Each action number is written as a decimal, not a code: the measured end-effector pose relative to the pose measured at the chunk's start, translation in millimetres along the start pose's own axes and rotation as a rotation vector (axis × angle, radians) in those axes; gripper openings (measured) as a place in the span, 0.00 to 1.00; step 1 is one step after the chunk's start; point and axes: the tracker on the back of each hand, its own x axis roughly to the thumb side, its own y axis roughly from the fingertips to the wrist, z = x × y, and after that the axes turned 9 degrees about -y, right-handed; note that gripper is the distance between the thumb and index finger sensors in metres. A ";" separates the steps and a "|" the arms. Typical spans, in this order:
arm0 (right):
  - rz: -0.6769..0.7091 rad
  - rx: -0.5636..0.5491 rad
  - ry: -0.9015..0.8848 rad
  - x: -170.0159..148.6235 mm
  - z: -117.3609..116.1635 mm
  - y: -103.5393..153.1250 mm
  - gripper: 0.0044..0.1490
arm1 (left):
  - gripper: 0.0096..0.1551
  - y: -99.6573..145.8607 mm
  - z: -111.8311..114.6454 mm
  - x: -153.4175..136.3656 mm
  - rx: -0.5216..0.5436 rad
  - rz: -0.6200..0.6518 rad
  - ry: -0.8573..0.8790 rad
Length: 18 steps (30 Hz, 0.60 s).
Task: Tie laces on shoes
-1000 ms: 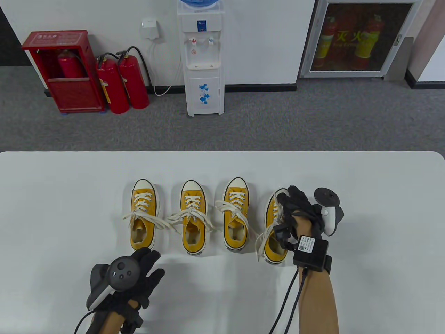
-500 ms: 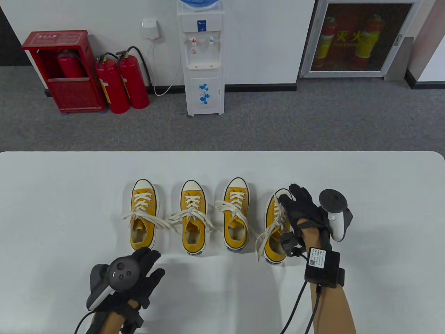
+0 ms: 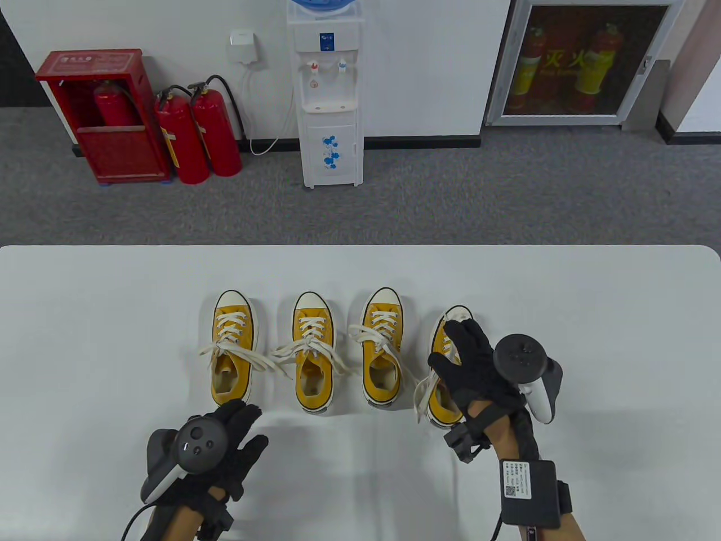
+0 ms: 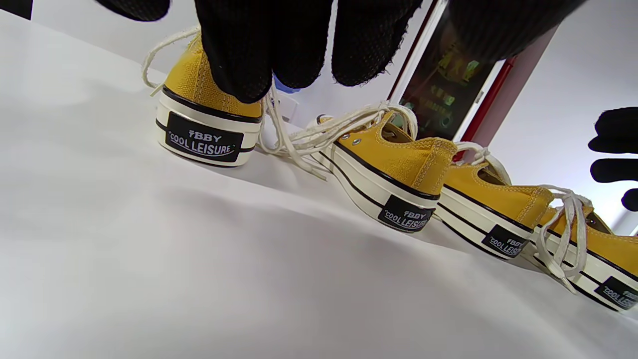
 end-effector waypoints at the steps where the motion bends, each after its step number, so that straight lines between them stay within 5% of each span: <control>1: 0.009 0.009 0.003 0.4 -2.7 3.3 0.53 | 0.40 0.1 0.1 0.4 -0.001 0.001 -0.001; 18: 0.216 0.148 0.476 10.6 -76.2 59.3 0.55 | 0.40 3.2 0.9 10.0 0.013 0.027 -0.032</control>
